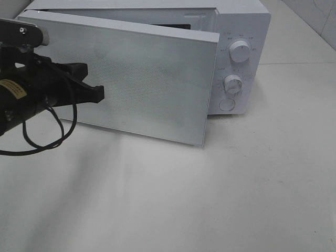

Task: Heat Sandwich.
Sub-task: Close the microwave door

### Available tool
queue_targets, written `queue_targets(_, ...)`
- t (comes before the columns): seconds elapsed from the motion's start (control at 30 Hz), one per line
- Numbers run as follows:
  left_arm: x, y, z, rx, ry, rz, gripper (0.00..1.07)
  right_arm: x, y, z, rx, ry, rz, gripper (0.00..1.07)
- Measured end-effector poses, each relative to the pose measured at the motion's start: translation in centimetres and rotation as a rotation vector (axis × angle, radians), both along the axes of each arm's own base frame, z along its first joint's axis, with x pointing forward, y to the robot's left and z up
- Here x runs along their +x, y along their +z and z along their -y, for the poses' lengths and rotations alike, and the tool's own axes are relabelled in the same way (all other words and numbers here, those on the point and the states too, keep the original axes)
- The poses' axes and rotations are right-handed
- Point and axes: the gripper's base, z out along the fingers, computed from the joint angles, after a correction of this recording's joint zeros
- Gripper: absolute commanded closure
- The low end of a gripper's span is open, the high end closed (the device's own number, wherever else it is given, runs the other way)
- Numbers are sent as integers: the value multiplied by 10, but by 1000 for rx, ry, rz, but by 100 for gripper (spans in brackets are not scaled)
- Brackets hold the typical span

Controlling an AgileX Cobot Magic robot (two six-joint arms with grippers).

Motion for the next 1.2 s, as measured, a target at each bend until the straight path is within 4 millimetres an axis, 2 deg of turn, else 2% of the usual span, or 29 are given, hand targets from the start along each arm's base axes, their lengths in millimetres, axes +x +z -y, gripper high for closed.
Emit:
queue_targets(0.17, 6, 1, 14, -11, -21, 7, 106, 0, 0, 0, 0, 0, 0, 31)
queue_targets(0.47, 26, 5, 52, -51, -59, 18, 106, 0, 0, 0, 0, 0, 0, 31)
queue_targets(0.63, 30, 4, 61, -61, -62, 19, 106, 0, 0, 0, 0, 0, 0, 31)
queue_targets(0.77, 36, 1, 81, -70, -87, 7, 106, 0, 0, 0, 0, 0, 0, 31)
queue_targets(1.2, 52, -1, 107, -77, -113, -14, 106, 0, 0, 0, 0, 0, 0, 31)
